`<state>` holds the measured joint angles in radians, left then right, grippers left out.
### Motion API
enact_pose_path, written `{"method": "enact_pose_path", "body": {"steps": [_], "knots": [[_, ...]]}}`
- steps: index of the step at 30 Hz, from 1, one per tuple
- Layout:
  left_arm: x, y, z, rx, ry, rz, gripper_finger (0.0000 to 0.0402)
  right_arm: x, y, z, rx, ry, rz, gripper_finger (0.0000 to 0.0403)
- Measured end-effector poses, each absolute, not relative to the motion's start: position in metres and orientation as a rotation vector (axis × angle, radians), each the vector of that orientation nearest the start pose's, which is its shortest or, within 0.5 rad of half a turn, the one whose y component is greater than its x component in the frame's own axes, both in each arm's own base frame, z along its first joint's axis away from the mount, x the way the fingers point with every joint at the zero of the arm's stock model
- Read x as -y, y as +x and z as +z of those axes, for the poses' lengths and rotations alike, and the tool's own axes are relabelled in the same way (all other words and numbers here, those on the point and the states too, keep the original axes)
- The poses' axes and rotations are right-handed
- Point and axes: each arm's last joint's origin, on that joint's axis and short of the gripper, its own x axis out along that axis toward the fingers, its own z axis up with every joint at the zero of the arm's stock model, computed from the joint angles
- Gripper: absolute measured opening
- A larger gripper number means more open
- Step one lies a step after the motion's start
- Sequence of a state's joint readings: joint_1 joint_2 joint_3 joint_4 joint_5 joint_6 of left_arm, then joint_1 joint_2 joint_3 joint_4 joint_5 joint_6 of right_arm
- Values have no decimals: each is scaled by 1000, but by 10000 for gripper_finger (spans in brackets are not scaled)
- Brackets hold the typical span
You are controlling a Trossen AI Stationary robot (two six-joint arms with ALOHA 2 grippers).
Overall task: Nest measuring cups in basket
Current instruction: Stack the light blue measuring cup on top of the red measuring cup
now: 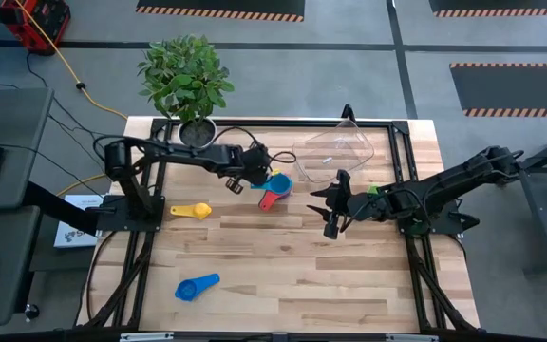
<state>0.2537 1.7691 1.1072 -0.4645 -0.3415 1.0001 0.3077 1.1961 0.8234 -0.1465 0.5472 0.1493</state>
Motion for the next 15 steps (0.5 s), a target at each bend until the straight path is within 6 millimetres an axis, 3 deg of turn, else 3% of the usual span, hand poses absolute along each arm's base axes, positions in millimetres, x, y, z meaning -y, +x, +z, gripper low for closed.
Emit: {"method": "enact_pose_path", "body": {"steps": [15], "knots": [[-55,336,165,-1289,886,-200,0,-62,246,270,-451,-62,-271,156]]}}
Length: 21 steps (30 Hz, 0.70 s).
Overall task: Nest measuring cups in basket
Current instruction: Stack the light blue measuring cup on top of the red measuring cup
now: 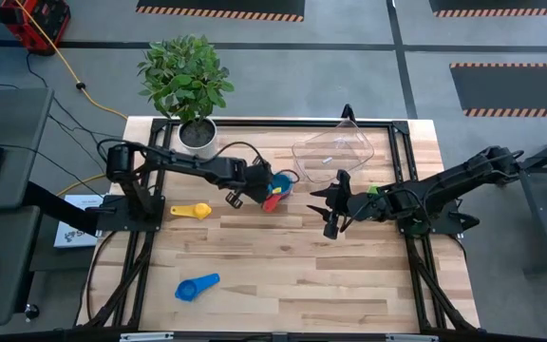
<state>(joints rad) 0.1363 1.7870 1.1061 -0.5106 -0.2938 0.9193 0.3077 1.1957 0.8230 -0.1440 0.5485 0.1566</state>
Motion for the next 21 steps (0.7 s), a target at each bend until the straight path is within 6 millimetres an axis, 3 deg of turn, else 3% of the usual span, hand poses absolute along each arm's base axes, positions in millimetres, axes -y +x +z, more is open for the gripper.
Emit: {"method": "enact_pose_path", "body": {"steps": [10,21], "knots": [[-22,339,166,-1258,935,-246,0,-62,246,270,-452,-69,-271,156],[-21,340,167,-1258,926,-183,0,-63,254,259,-484,-77,-309,156]]}}
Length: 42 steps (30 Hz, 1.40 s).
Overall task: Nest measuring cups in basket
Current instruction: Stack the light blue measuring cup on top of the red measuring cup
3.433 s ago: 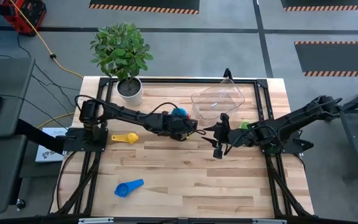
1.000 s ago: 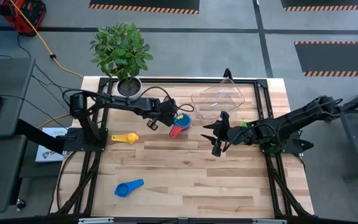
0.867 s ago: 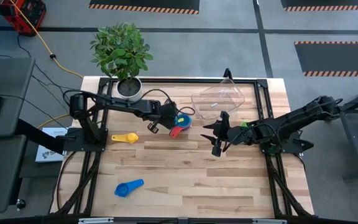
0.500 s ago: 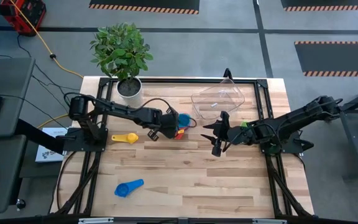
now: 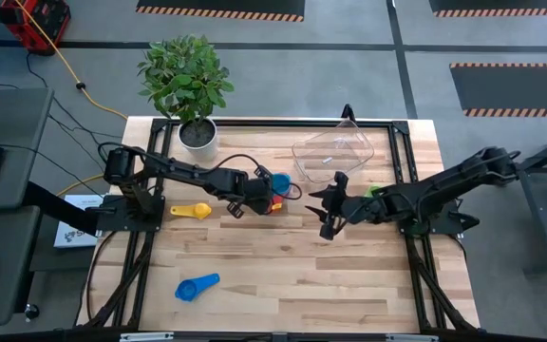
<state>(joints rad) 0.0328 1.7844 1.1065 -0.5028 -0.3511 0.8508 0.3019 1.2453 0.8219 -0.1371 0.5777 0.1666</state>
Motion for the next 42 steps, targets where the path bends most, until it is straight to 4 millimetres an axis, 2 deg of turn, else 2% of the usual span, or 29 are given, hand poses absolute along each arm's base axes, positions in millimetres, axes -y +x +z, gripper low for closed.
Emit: {"method": "enact_pose_path", "body": {"steps": [6,15,19,26,34,38,42], "knots": [[-21,340,167,-1258,923,-182,0,-54,264,246,-524,-85,-391,156],[-29,340,167,-1216,770,-211,0,-44,276,219,-694,-49,-264,156],[-32,340,167,-1219,760,-203,0,-46,278,209,-751,-37,-242,152],[-33,338,166,-1261,810,-186,0,-40,287,185,-835,-47,-258,106],[-34,335,165,-1300,817,-164,0,-29,312,154,-822,-48,-249,8],[-33,335,165,-1303,796,-152,0,-20,322,137,-813,-51,-271,14],[-31,335,165,-1285,776,-172,0,-14,329,131,-769,-31,-284,5]]}}
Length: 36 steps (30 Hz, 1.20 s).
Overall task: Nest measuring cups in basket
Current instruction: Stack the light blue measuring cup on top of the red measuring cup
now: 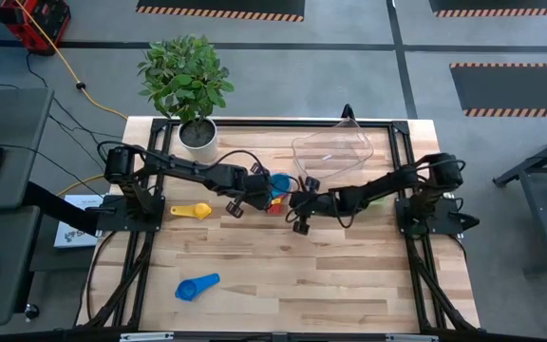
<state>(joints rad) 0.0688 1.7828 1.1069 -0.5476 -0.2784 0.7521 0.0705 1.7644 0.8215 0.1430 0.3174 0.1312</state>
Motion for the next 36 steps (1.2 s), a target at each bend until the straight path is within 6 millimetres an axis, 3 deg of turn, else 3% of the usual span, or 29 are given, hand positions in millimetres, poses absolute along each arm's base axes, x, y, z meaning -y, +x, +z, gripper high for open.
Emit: {"method": "enact_pose_path", "body": {"steps": [9,17,36], "knots": [[-28,339,166,-1224,711,-209,0,-15,336,136,-686,19,-224,1],[-18,341,167,-1198,703,-214,0,-16,343,121,-672,45,-218,0],[-5,348,169,-1103,659,-222,0,-16,347,127,-599,62,-205,0]]}}
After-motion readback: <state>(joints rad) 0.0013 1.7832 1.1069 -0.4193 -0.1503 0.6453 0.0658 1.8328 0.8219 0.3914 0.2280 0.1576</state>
